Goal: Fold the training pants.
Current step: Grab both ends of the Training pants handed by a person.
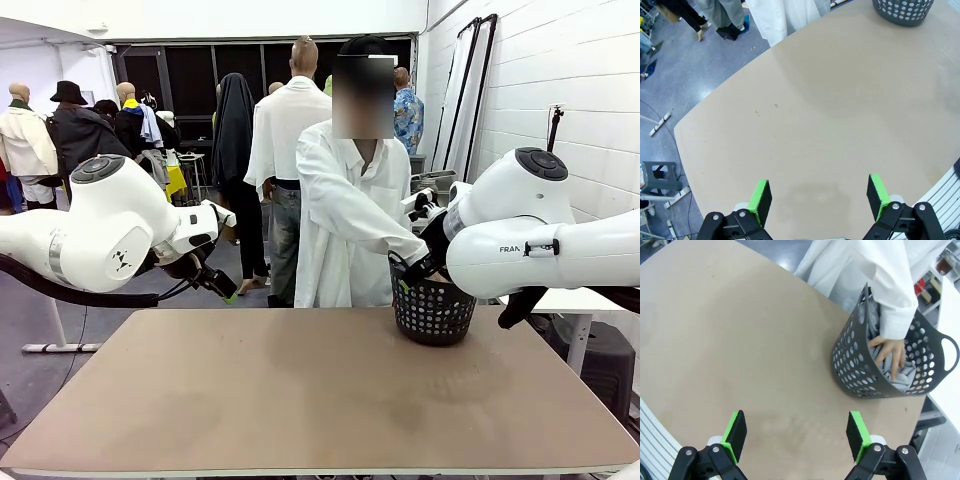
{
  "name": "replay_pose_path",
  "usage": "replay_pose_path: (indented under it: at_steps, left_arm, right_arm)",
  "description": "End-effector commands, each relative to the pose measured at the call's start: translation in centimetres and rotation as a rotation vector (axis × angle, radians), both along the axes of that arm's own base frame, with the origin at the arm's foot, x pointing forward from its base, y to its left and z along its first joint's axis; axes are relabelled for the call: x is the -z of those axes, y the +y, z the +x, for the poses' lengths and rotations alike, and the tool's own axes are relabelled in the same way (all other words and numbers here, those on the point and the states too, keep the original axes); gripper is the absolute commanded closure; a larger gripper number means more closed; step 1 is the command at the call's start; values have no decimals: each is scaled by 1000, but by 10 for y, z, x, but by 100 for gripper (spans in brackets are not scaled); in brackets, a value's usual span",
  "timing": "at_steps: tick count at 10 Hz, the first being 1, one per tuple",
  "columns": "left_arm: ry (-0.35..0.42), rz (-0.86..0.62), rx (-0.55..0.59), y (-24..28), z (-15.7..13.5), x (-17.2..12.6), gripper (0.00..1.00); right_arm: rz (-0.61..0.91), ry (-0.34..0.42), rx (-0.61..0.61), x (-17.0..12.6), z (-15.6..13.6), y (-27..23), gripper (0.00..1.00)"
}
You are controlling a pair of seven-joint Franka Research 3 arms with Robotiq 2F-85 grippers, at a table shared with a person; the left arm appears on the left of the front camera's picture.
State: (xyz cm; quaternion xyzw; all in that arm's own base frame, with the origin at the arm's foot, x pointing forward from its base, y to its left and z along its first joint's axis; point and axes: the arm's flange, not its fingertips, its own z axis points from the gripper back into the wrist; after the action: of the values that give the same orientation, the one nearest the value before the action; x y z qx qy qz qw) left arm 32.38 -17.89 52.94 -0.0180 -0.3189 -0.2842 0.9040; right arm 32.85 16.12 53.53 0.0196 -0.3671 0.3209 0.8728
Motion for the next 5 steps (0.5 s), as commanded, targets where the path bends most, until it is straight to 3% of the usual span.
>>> replay_pose_path:
  at_steps: [1, 5]
  left_arm:
    - [-5, -2, 1, 0, 0, -1, 0]
    - [-5, -2, 1, 0, 0, -1, 0]
  right_arm:
    - [0, 0, -2, 0, 0, 0, 0]
    - [0, 0, -2, 0, 0, 0, 0]
